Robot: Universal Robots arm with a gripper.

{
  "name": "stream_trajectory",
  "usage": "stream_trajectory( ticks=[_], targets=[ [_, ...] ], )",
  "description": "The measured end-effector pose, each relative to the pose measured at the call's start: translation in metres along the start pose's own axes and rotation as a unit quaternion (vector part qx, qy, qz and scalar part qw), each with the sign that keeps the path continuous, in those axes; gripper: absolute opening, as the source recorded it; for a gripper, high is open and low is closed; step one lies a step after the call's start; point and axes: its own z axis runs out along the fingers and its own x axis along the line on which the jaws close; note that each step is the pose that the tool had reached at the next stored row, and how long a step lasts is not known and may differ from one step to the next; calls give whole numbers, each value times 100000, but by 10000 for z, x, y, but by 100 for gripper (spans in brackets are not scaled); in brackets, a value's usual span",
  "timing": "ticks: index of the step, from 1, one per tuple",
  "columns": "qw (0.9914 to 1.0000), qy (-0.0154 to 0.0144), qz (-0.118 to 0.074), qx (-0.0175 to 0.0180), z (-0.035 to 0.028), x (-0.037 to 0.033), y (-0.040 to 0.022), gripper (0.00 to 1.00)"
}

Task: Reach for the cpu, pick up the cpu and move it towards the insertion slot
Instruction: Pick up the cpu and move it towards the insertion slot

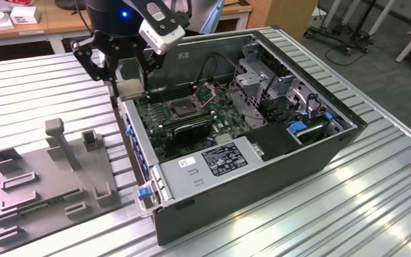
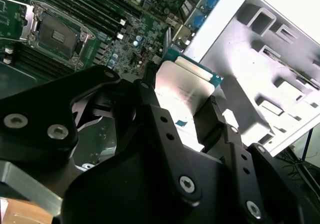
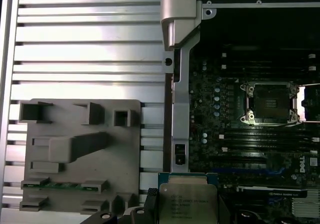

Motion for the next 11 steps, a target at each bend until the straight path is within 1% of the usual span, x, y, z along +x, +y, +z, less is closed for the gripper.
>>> stream_trajectory(
  ticks=[3,7,11],
  targets=[
    [100000,1,4,0,2,-18,0,54],
    [100000,-2,1,-3,4,-58,-1,54],
    [100000,-1,-1,-3,6,-78,-1,54]
  ],
)
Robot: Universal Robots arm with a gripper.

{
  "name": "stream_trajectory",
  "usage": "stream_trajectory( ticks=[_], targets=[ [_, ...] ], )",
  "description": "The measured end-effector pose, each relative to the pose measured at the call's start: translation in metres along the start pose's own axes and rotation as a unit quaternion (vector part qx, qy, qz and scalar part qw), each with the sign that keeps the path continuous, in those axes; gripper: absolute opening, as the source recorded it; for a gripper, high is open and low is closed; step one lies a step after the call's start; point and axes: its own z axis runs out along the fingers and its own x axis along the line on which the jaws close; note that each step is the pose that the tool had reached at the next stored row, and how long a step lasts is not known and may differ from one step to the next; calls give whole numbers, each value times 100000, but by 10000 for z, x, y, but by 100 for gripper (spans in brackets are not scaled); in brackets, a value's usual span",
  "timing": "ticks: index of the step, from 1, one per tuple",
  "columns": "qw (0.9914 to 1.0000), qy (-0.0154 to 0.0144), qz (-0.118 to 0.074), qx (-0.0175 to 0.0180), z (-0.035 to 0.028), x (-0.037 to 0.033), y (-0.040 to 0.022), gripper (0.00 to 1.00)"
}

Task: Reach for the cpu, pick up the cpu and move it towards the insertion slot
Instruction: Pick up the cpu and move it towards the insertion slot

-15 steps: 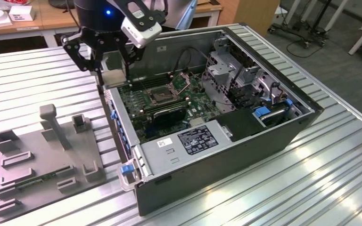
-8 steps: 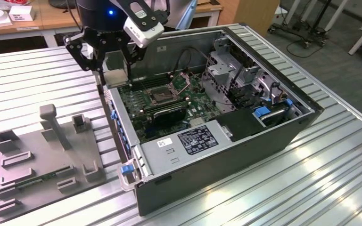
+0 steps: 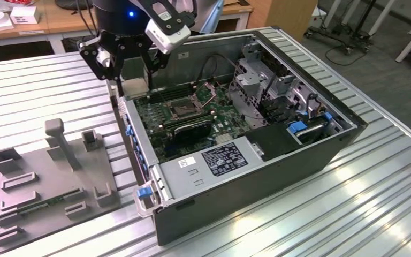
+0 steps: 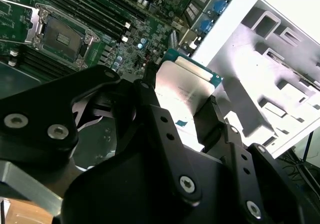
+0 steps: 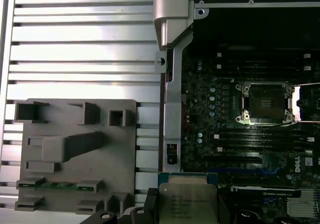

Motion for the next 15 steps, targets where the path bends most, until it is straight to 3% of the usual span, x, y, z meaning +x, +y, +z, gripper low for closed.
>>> stream_trajectory(
  ticks=[15],
  targets=[
    [100000,3,3,5,11,-83,0,54]
  ],
)
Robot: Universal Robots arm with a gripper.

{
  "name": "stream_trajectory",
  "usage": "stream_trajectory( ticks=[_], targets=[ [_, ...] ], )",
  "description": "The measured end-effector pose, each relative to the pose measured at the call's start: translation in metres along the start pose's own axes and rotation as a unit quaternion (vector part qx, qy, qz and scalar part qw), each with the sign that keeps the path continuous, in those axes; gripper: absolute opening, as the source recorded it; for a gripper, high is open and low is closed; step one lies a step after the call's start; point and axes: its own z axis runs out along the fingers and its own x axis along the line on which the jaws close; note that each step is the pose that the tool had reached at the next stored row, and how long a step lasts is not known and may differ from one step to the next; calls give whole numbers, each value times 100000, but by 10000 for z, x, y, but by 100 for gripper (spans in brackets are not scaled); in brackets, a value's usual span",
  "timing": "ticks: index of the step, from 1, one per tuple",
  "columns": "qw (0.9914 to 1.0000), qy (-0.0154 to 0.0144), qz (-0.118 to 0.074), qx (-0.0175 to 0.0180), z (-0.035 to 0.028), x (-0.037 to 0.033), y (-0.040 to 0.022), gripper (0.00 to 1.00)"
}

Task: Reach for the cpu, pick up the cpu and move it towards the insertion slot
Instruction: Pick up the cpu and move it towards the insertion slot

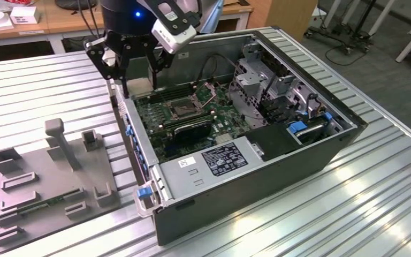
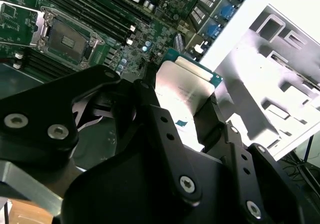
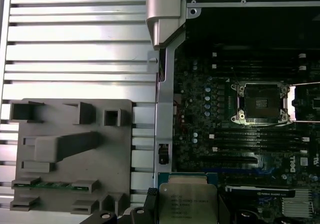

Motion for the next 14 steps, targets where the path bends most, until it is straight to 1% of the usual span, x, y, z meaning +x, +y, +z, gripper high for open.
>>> stream_trajectory(
  ticks=[6,14],
  targets=[
    [100000,-4,-1,-6,14,-48,11,54],
    [100000,-5,-3,-1,48,-82,42,54]
  ],
)
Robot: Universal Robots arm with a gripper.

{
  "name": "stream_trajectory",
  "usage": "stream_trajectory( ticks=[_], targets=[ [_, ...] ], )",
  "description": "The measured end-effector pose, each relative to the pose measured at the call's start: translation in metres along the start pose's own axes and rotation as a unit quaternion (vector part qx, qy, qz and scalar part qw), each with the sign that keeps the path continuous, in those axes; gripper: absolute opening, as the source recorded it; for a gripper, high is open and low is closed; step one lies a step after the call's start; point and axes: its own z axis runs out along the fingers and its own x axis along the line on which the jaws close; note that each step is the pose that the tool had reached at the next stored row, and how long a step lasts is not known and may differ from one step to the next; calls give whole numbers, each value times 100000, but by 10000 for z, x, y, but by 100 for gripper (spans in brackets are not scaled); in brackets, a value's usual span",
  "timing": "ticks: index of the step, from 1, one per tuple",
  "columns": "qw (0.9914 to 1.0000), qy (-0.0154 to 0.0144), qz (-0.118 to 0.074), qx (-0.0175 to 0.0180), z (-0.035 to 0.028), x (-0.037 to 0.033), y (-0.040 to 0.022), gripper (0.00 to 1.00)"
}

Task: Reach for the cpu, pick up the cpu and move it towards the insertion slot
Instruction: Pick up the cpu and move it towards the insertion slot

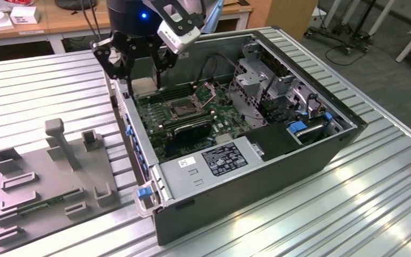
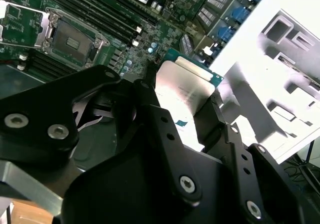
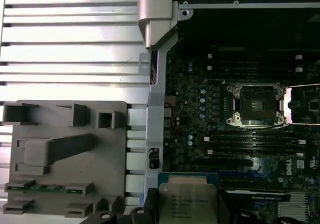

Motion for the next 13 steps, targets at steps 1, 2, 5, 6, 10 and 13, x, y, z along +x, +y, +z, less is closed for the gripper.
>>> stream_trajectory(
  ticks=[1,2,5,6,10,13],
  targets=[
    [100000,3,-1,5,4,-3,6,54],
    [100000,3,1,6,7,-5,13,54],
    [100000,2,1,1,15,-7,35,54],
    [100000,-1,-2,0,16,-7,36,54],
    [100000,4,3,2,16,-7,37,54],
    [100000,2,4,3,16,-7,38,54]
  ],
)
